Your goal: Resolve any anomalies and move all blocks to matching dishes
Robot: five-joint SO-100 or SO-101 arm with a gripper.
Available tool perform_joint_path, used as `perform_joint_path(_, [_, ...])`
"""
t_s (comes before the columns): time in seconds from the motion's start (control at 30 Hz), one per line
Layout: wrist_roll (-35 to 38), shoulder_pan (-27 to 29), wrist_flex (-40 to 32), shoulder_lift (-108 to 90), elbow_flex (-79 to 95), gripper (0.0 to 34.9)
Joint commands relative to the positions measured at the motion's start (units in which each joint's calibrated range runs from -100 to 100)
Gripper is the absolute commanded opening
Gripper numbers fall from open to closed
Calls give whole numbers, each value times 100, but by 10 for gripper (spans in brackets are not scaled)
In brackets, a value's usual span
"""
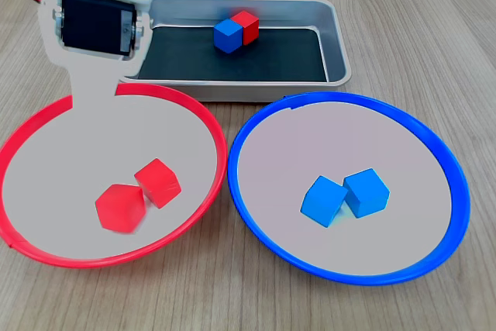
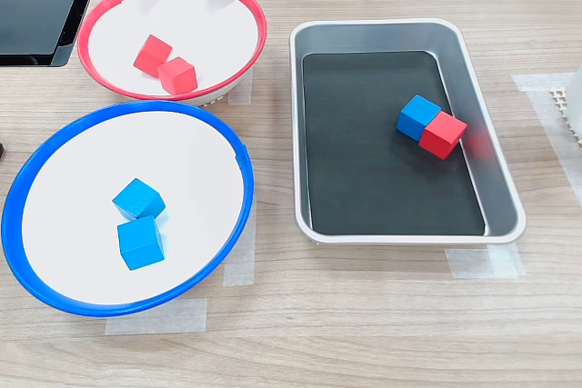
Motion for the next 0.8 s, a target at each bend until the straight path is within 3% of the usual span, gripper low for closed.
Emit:
perform_joint_path(0.0, [15,-56,474,-788,130,147])
perform_joint_path(0.07, [117,-103,1110,-1214,294,122])
perform_joint_path(0.17, [557,-235,2422,-2315,1050,118])
perform_joint_path(0.23, [811,-301,2695,-2895,1714,134])
perform_joint_path(0.43, [1592,-358,2587,-4293,3981,198])
perform_joint_path(0.77, [1973,-489,2719,-5061,5620,207])
